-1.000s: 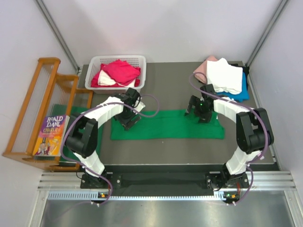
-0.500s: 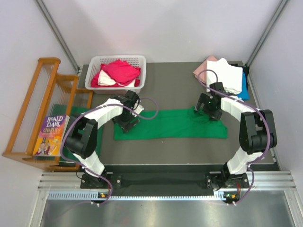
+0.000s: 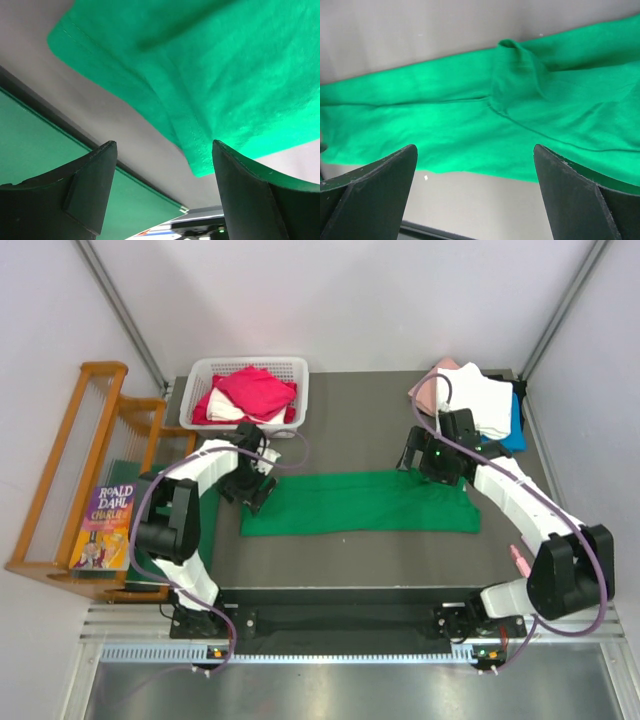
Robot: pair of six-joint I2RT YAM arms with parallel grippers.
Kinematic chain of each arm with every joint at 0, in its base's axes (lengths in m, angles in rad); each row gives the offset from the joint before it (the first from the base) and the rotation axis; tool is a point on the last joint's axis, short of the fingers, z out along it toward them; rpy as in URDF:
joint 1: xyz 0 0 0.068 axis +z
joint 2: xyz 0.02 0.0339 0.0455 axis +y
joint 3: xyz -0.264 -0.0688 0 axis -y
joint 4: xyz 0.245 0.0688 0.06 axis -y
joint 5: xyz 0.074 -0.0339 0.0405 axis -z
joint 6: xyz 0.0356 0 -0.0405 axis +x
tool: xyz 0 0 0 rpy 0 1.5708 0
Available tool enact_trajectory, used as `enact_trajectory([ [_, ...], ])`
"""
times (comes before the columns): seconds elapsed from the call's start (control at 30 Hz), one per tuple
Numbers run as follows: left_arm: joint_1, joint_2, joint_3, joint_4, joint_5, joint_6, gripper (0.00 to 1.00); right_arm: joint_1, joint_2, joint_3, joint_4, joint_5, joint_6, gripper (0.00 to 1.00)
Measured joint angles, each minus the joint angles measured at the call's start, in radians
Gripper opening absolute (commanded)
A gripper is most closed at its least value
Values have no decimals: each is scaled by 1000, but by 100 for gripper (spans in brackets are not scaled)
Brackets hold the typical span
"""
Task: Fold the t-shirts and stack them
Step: Fold the tshirt
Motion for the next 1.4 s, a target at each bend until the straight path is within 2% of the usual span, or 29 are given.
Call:
enact_trajectory([
  [0.17,24,38,43,-20,84,-27,81,26,-56,-28,1,-6,1,100],
  [0.43,31,163,127,-64,204,-43,81,36,-58,-82,-11,-6,8,100],
  [0.67,121,174,146,-90,307,-47,81,36,-73,-82,-20,0,8,100],
  [0.83,169,174,132,-100,311,-42,80,36,-75,-86,-18,3,8,100],
  [1.0,169,164,119,-100,302,-38,80,37,-78,-116,-19,19,10,100],
  [1.2,168,140,109,-106,290,-19,80,37,-123,-260,-24,33,38,100],
  [1.4,159,72,240,-161,279,5,81,37,-206,-336,-50,68,70,100],
])
